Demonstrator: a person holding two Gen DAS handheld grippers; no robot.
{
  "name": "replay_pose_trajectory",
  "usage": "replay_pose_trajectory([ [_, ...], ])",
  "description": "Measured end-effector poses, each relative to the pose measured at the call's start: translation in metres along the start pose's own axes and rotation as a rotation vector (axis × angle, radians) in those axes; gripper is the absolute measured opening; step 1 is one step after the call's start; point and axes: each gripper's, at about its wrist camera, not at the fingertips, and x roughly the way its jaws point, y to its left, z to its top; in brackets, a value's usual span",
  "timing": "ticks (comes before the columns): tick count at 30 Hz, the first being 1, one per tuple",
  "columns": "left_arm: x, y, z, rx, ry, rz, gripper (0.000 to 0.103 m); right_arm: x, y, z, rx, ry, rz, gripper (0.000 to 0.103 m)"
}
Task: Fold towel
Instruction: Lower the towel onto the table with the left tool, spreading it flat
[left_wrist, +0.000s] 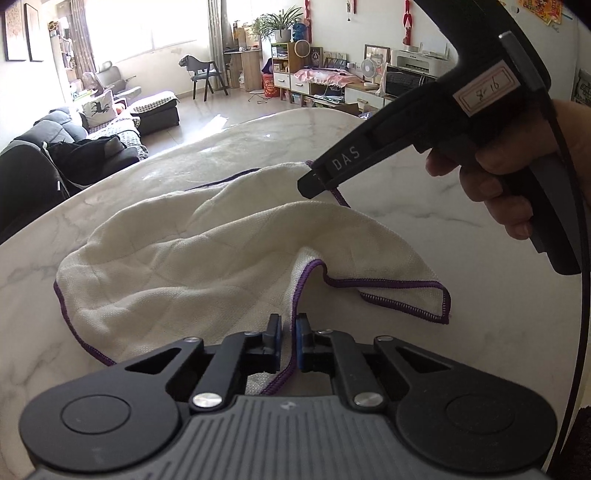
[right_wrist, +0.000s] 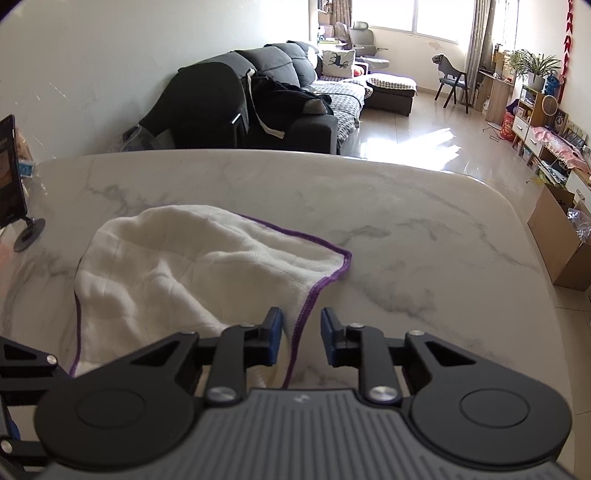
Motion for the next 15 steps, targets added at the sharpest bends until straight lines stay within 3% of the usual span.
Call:
replay_pose_trajectory([
  [15, -0.029, 0.034, -0.021, -0.033, 0.028, 0.068, 0.002, 0.01, -0.019, -0.001, -0.032, 0.019, -0.059, 0.013],
])
